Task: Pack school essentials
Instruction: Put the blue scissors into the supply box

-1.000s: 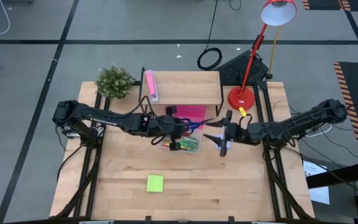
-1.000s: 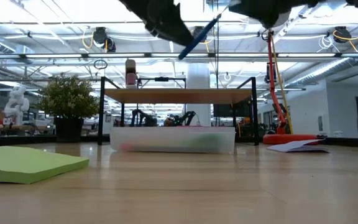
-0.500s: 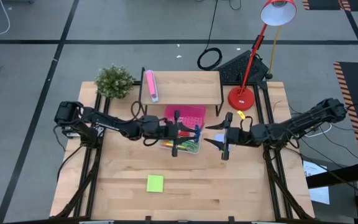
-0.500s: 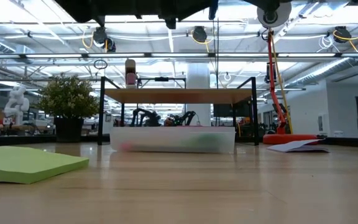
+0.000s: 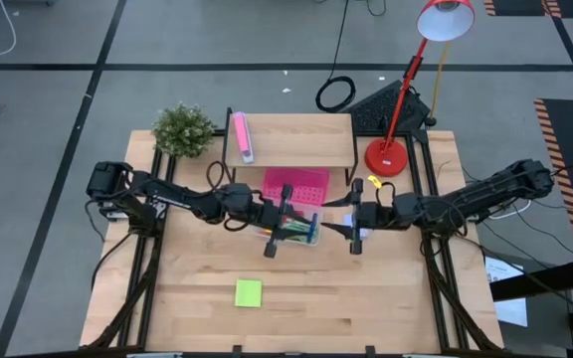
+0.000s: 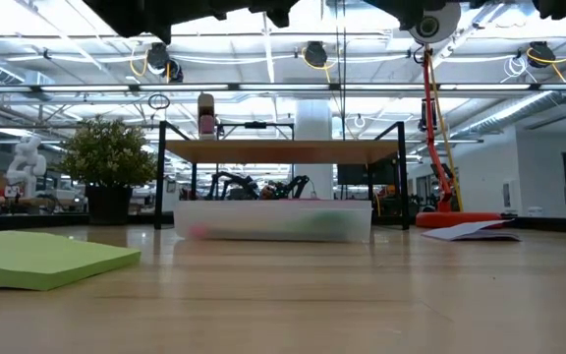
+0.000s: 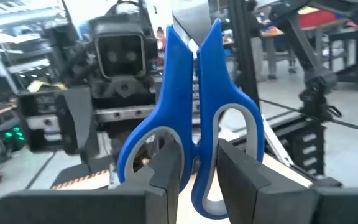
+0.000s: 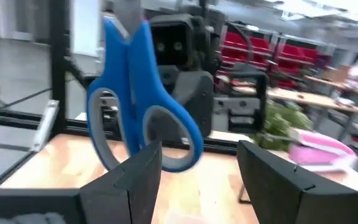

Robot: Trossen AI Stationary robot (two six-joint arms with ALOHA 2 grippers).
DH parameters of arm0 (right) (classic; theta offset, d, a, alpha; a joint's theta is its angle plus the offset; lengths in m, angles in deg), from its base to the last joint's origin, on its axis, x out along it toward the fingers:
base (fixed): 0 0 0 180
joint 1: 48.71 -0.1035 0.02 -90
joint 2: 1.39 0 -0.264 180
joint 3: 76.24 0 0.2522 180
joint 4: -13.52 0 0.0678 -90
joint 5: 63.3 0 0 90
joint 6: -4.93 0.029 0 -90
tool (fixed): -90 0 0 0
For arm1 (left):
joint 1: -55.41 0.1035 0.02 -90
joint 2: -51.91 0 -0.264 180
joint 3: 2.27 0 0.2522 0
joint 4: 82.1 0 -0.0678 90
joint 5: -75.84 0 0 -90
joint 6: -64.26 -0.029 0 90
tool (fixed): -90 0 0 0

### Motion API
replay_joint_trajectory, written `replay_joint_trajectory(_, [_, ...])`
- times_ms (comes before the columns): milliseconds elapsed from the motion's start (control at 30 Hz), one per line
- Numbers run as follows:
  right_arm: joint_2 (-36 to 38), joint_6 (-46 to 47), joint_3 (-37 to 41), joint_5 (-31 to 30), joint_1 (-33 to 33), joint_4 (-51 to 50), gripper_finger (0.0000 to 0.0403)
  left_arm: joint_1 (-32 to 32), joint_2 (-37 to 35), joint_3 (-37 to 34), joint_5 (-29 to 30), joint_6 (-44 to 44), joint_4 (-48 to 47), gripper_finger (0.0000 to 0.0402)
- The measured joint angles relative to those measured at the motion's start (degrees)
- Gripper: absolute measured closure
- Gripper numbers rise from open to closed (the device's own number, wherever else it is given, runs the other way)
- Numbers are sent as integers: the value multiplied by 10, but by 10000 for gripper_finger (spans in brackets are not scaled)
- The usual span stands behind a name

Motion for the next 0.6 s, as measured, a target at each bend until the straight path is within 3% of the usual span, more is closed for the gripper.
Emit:
replay_joint_trajectory(300, [-3,-8,0,141,45,27,200,15,10,0,-18,6,-26,311])
replay_joint_trajectory(600, [-37,39,0,328,117,65,200,34,39,2,-104,16,-17,311])
